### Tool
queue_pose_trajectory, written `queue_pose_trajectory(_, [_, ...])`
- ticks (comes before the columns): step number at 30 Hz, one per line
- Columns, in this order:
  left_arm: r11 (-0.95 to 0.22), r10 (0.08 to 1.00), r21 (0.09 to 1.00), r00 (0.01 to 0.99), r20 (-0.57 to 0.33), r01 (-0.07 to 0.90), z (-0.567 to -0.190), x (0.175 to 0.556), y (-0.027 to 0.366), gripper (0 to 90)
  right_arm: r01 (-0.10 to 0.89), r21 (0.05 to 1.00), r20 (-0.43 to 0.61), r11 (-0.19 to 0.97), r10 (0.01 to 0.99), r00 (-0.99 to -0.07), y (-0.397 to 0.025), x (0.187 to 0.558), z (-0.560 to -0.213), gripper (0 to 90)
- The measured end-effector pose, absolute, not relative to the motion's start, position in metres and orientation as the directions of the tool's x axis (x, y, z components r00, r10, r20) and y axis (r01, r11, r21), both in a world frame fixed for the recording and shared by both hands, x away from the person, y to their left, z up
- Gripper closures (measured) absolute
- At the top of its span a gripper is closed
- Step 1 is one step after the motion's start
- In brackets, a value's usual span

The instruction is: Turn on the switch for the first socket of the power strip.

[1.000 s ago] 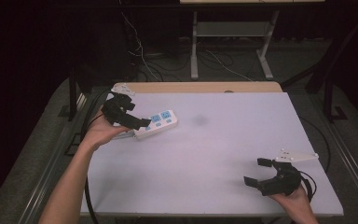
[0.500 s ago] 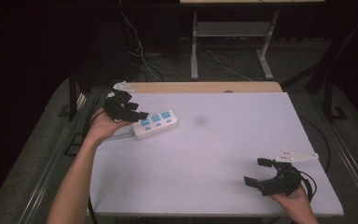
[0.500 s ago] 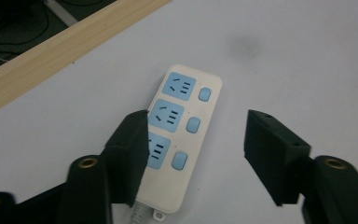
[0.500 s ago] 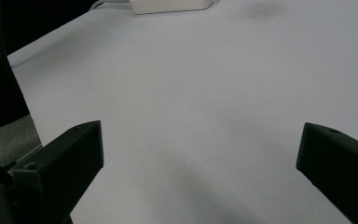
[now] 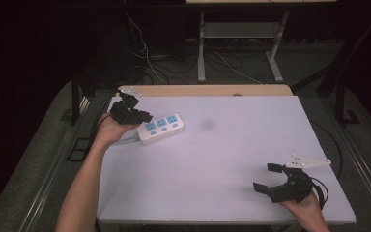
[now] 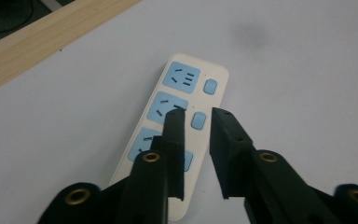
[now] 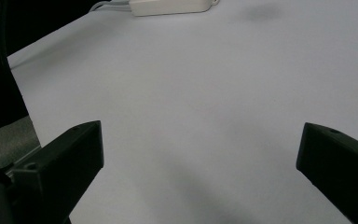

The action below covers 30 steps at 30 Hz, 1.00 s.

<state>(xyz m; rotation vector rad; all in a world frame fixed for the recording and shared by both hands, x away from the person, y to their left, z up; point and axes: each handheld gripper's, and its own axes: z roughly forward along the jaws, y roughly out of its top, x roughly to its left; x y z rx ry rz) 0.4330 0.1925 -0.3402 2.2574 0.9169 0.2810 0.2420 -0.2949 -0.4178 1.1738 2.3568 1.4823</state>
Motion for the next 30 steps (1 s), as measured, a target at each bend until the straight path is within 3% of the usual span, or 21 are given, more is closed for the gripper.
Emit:
queue_pose_trajectory(5, [-0.520,0.692,0.656,0.720,-0.051,0.547,-0.347,0.438,0.192,88.7,0.546,0.809,0.286,0.219,0.664,-0.691,-0.295,0.242,-0.418,0.1])
queue_pose_trajectory(30, [-0.503,0.704,0.620,0.702,-0.109,0.602,-0.385,0.449,0.192,89.0,0.546,0.807,0.284,0.224,0.664,-0.692,-0.295,0.243,-0.419,0.1])
